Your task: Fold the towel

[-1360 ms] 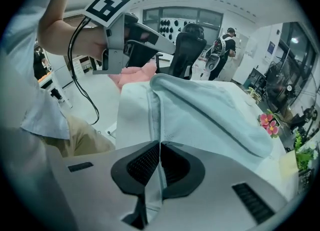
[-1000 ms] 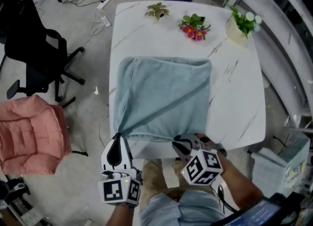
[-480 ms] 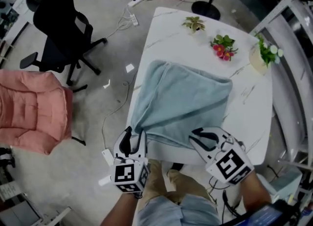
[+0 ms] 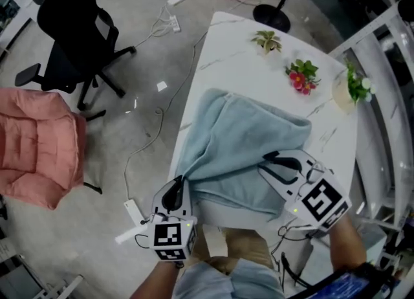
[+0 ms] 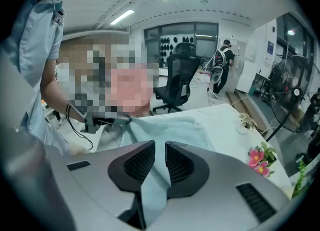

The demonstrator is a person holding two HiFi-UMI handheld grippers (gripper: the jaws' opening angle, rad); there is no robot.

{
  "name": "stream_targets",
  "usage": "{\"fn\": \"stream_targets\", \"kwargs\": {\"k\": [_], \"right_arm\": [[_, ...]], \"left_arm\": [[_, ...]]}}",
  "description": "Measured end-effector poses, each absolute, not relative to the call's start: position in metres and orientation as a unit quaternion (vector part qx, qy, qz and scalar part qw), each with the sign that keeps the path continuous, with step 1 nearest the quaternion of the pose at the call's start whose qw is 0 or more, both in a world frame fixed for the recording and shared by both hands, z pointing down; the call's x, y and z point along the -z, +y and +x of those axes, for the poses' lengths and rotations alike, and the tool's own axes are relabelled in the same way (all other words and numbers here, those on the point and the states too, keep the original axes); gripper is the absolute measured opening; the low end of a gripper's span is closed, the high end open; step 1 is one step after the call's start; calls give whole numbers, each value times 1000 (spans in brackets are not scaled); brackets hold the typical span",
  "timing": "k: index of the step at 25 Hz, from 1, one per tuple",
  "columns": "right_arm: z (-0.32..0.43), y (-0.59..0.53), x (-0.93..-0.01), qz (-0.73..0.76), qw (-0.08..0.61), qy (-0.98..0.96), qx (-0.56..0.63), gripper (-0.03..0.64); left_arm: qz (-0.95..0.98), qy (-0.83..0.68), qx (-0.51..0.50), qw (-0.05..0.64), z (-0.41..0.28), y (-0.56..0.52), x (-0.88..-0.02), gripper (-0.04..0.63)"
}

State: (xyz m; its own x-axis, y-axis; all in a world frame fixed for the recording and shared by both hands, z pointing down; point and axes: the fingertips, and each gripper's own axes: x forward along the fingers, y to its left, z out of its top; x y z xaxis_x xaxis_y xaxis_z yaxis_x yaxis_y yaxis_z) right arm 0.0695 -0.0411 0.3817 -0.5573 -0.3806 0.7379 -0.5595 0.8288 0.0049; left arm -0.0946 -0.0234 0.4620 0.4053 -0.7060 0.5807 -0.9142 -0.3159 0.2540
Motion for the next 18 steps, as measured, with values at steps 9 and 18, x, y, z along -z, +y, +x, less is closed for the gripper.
{"fn": "stream_targets", "kwargs": {"k": [9, 18], "right_arm": [[108, -138, -388, 191, 404, -890, -87, 127], [102, -186, -436, 75, 424, -897, -100, 132]], "left_arm": [[760, -553, -175, 295, -95, -21, -463, 14], [730, -593, -167, 297, -95, -19, -464, 15]]}}
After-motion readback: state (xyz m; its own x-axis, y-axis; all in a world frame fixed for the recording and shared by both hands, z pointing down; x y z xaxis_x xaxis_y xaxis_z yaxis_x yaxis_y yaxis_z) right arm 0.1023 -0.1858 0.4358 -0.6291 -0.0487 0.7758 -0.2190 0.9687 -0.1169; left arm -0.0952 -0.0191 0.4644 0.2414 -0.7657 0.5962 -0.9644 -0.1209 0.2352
